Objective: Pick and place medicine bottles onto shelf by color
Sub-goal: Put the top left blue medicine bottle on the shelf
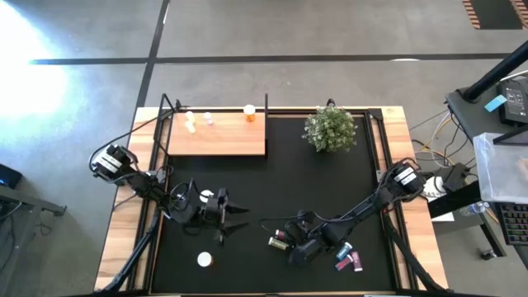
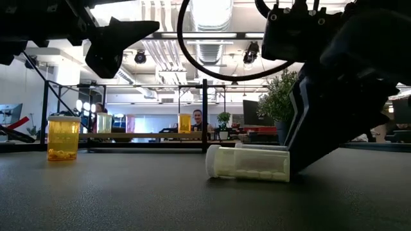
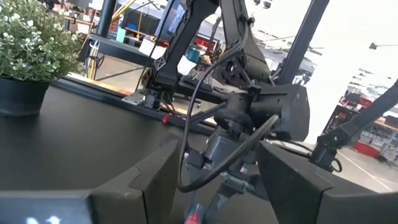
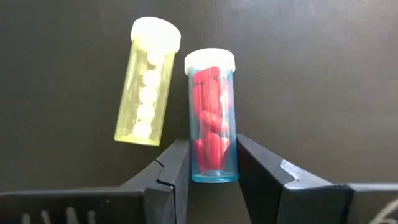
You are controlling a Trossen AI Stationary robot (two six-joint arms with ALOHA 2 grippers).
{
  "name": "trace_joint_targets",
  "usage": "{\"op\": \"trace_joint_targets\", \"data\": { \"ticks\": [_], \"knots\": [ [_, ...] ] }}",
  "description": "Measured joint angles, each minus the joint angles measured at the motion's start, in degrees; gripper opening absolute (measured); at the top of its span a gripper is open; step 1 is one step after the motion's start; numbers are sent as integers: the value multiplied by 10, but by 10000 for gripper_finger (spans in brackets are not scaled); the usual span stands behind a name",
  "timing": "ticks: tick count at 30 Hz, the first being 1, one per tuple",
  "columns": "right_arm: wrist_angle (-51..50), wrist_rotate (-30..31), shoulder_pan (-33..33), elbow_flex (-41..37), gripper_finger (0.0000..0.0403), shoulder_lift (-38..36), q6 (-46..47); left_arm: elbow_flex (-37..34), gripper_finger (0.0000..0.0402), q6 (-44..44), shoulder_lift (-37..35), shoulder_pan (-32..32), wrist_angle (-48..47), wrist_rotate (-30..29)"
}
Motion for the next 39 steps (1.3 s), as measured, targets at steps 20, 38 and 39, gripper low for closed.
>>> {"op": "trace_joint_targets", "data": {
  "ticks": [20,38,39],
  "knots": [
    [-4,159,-3,0,99,-126,-146,4,199,243,0,0,-10,-2],
    [117,140,-64,0,101,-136,-316,34,199,381,0,9,-11,-14],
    [124,132,-67,0,101,-136,-321,34,199,381,0,11,-11,-17]
  ]
}}
